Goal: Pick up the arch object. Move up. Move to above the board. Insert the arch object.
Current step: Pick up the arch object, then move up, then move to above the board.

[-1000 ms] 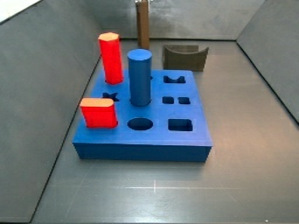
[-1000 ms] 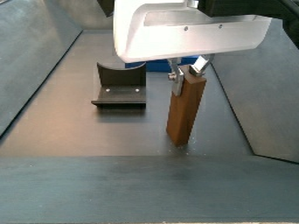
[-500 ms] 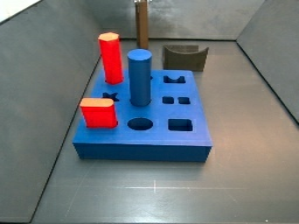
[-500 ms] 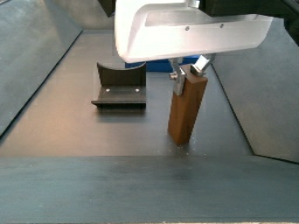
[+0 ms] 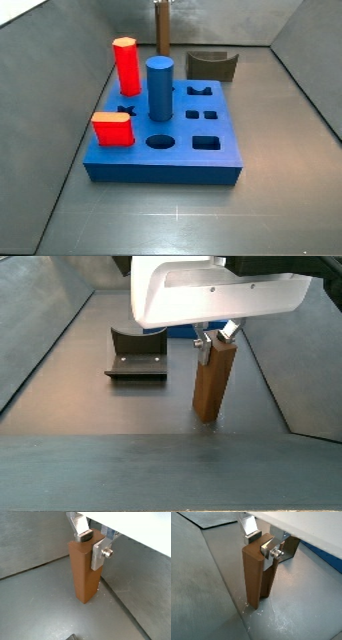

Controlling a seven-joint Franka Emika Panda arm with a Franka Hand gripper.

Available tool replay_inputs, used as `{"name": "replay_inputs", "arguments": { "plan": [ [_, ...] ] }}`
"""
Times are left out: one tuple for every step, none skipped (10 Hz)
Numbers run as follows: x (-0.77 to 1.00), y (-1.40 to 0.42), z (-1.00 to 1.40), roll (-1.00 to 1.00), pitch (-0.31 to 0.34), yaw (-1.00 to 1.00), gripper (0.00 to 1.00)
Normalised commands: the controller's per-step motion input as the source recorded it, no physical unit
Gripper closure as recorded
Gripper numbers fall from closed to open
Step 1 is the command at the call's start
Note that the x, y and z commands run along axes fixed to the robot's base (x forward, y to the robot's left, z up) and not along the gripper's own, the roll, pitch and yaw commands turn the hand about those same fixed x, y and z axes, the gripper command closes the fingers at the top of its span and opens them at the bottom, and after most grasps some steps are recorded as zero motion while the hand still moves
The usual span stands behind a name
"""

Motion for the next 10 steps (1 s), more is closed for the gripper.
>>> {"name": "replay_inputs", "arguments": {
  "plan": [
    [0.0,0.0,0.0,0.0,0.0,0.0,1.0],
    [0.0,0.0,0.0,0.0,0.0,0.0,1.0],
    [0.0,0.0,0.83,0.0,0.0,0.0,1.0],
    [-0.03,-0.05,0.8,-0.01,0.019,-0.01,1.0],
    [-0.04,-0.05,0.73,-0.01,0.026,-0.01,1.0],
    [-0.04,-0.03,0.6,0.01,0.029,-0.01,1.0],
    [-0.03,-0.01,0.39,0.03,0.045,-0.01,1.0],
    [-0.02,0.0,0.22,0.04,0.058,0.0,1.0],
    [0.23,-0.16,1.0,0.05,-0.095,-0.15,1.0],
    [0.23,-0.17,1.0,0.05,-0.063,-0.14,1.0]
  ]
}}
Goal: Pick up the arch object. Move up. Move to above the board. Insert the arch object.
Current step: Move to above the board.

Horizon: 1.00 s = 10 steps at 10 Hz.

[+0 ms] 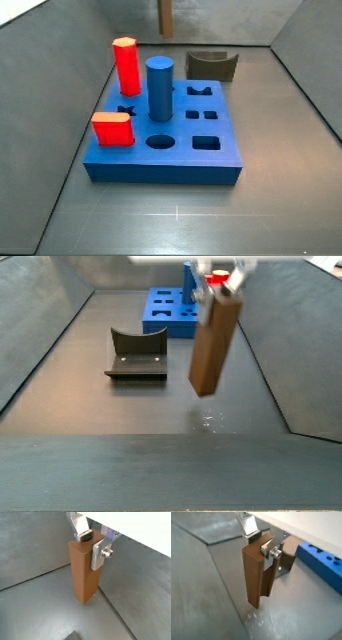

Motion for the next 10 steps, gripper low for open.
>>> {"name": "replay_inputs", "arguments": {
  "plan": [
    [0.19,-0.14,1.0,0.04,-0.005,-0.1,1.0],
    [0.17,-0.11,1.0,0.03,0.045,-0.07,1.0],
    [0.15,-0.09,1.0,0.03,0.093,-0.04,1.0],
    [0.13,-0.07,0.97,0.04,0.112,-0.02,1.0],
    [0.09,-0.05,0.82,0.05,0.12,-0.01,1.0],
    [0.05,-0.03,0.61,0.07,0.115,0.01,1.0],
    [0.03,-0.02,0.46,0.08,0.113,0.01,1.0],
    [0.02,-0.01,0.25,0.08,0.114,0.02,1.0],
    [-0.01,-1.0,0.11,0.15,0.48,-1.0,1.0],
    [-0.01,-1.0,0.09,0.17,0.472,-1.0,1.0]
  ]
}}
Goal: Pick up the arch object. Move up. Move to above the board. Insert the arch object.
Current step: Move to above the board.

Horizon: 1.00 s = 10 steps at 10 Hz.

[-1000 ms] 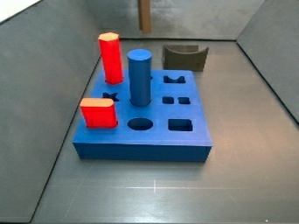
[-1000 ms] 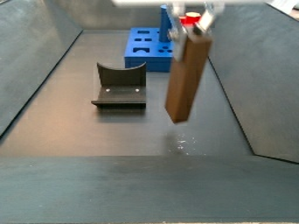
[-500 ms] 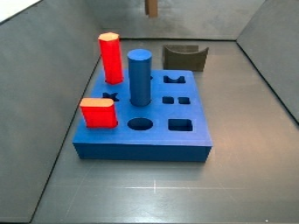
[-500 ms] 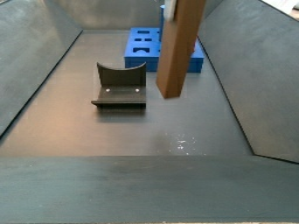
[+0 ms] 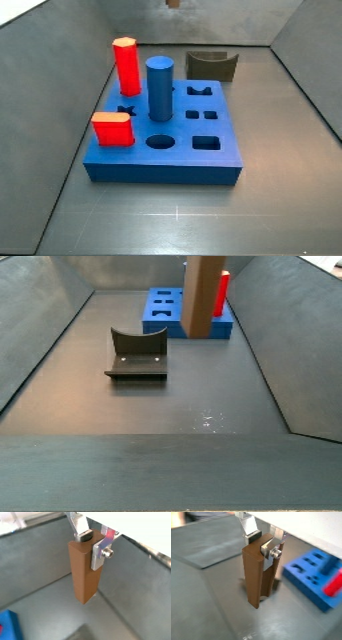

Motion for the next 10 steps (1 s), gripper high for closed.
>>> {"name": "replay_inputs", "arguments": {
  "plan": [
    [-0.01,-1.0,0.1,0.18,0.415,-0.84,1.0],
    [-0.01,-1.0,0.1,0.05,0.253,-0.48,1.0],
    [-0.01,-1.0,0.1,0.01,0.179,-0.3,1.0],
    [-0.01,-1.0,0.11,0.01,0.115,-0.12,1.0],
    [-0.01,-1.0,0.11,0.01,0.093,-0.07,1.0],
    [-0.01,-1.0,0.11,0.0,0.055,-0.02,1.0],
    [-0.01,-1.0,0.12,-0.01,0.034,0.0,1.0],
    [-0.01,-1.0,0.12,-0.02,0.03,0.01,1.0],
    [-0.01,-1.0,0.13,-0.01,0.034,0.01,1.0],
    [0.0,-1.0,0.14,0.0,0.044,0.01,1.0]
  ]
}}
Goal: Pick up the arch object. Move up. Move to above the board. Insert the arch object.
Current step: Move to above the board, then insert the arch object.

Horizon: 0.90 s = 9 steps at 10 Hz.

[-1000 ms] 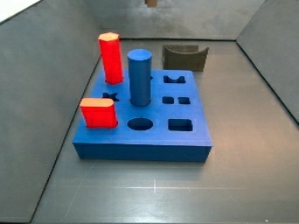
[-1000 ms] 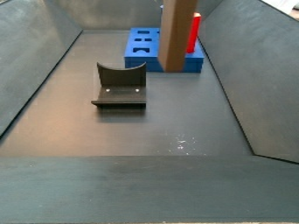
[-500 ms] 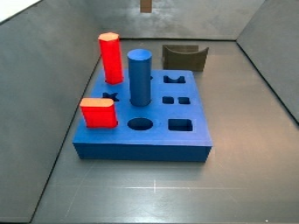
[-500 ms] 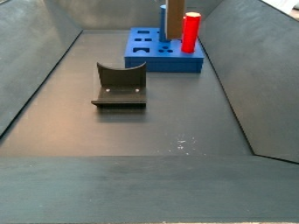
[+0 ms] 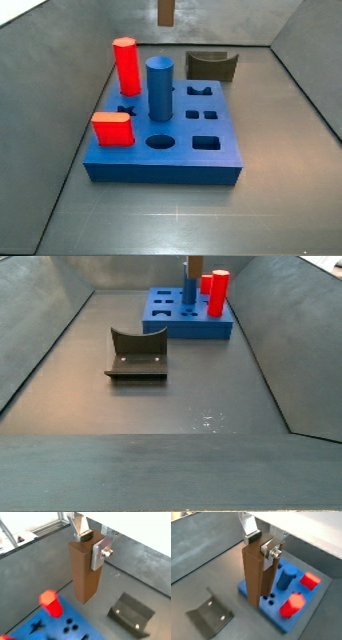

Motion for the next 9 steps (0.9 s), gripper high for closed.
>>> {"name": "replay_inputs", "arguments": {
  "plan": [
    [0.0,-1.0,0.14,-0.01,0.053,0.01,1.0],
    [0.01,-1.0,0.15,0.0,0.062,0.01,1.0],
    [0.02,-1.0,0.15,-0.01,0.073,0.01,1.0],
    [0.06,-1.0,0.16,0.0,0.106,0.0,1.0],
    [0.07,-0.86,0.14,0.01,0.119,0.01,1.0],
    [0.08,-0.47,0.09,0.02,0.136,0.01,1.0],
    [0.09,-0.28,0.05,0.02,0.129,0.01,1.0],
    [0.05,-0.05,-0.03,0.0,0.0,0.0,1.0],
    [0.3,0.0,0.0,0.0,0.009,-0.01,1.0]
  ]
}}
